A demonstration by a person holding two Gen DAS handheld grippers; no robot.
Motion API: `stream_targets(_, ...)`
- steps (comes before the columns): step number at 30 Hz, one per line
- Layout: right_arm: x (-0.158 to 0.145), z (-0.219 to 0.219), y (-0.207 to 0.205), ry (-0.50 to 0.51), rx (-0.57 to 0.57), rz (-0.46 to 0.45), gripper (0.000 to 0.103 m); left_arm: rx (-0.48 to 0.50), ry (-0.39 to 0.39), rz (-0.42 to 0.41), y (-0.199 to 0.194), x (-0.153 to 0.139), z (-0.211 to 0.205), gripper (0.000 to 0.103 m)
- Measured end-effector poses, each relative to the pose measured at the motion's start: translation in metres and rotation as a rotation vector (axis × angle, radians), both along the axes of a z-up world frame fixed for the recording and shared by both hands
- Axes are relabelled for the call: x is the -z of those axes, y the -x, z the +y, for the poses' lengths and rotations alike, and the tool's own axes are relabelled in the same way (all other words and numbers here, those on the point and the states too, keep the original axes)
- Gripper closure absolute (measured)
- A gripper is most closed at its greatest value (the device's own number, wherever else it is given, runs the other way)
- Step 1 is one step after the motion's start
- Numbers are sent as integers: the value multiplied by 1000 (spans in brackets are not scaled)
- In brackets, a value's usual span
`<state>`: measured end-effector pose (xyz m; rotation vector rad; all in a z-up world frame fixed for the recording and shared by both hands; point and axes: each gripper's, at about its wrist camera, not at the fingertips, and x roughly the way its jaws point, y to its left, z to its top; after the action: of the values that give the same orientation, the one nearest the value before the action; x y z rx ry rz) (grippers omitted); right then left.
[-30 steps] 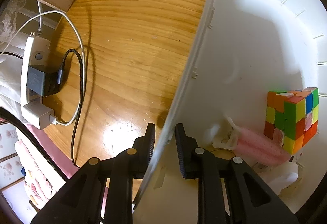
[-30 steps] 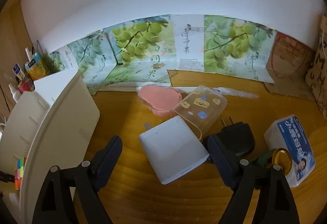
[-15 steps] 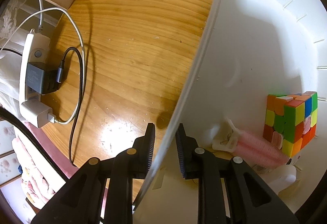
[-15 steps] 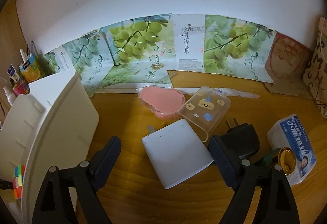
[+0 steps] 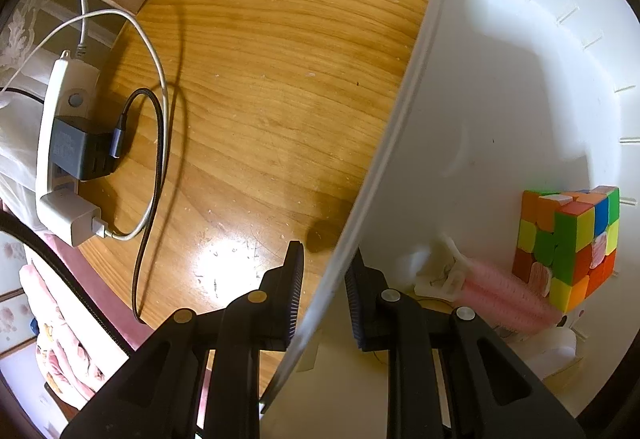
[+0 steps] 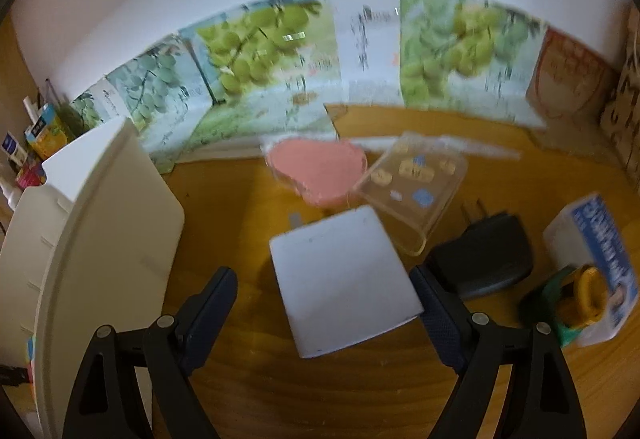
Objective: Organize rigid objects
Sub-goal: 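Reach the right tool to the white square charger and grasp it, then carry the white charger with the right tool and release it in the tray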
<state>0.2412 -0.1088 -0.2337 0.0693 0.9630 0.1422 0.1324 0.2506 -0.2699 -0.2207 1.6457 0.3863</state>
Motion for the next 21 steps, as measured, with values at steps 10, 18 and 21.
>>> stream_targets(10, -1, 4, -2, 51, 4, -47, 40, -10, 4, -6, 1, -2, 2, 80)
stream_targets(18, -5, -1, 0, 9, 3, -6, 42, 21, 22, -14, 2, -4, 1, 80)
stream_targets(21, -8, -4, 7, -1, 41, 8, 42, 42, 39, -18, 3, -5, -1, 80)
